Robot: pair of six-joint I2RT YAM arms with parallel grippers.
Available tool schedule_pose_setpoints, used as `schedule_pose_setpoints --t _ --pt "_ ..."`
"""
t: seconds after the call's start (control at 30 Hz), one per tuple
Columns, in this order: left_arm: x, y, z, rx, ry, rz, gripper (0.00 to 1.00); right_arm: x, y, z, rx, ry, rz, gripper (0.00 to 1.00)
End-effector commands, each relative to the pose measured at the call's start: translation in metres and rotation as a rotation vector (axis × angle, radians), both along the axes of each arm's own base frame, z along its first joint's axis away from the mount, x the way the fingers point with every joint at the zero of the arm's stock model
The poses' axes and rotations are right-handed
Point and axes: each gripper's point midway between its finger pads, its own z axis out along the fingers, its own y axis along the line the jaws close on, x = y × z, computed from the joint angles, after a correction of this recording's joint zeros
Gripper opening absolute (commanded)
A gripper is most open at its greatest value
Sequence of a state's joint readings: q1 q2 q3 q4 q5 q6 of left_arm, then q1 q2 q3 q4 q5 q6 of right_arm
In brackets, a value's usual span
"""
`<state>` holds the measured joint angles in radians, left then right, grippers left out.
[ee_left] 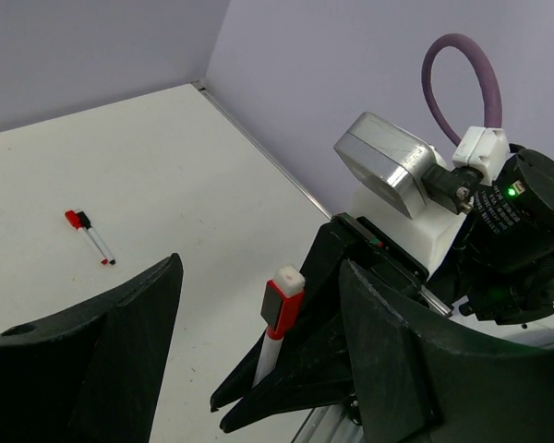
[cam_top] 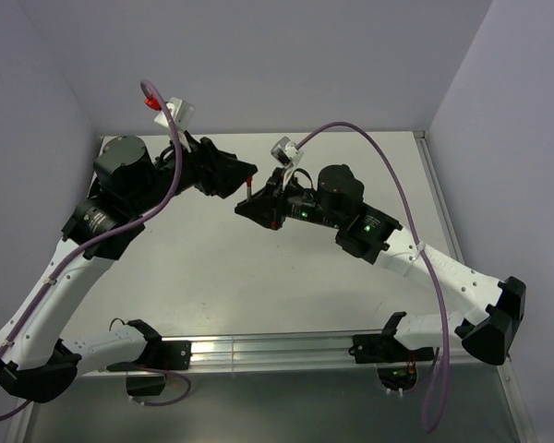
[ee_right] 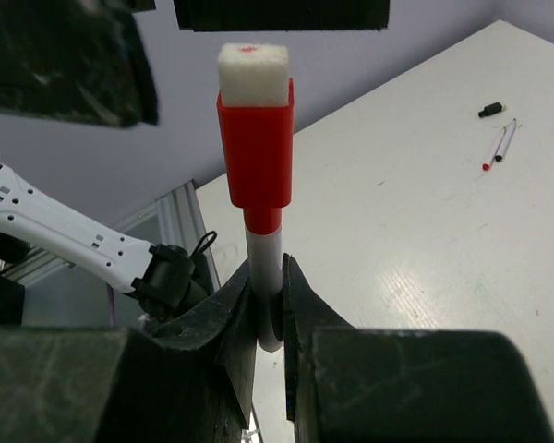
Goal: Insert the pens into the pen caps
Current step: Press the pen cap onto the pen.
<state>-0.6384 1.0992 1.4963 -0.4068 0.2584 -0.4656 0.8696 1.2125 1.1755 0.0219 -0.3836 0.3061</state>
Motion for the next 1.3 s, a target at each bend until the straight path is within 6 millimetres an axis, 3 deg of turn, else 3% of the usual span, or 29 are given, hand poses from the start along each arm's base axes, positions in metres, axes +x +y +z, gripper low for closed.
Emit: schedule_pose_setpoints --t 0.0,0.6,1.27 --pt "-0.005 -0.005 0.012 -0.03 -0.034 -0.044 0.72 -0.003 0.0 0.03 0.05 -0.047 0.002 0.0" --pt "-0.004 -0.013 0.002 -0.02 0.019 -0.077 0.6 0.001 0.001 0.028 0.038 -0.046 -0.029 0.0" --pt "-0.001 -0.007 -0.01 0.035 0.05 -0.033 0.47 0.007 0.004 0.023 0.016 -0.024 -0.047 0.0"
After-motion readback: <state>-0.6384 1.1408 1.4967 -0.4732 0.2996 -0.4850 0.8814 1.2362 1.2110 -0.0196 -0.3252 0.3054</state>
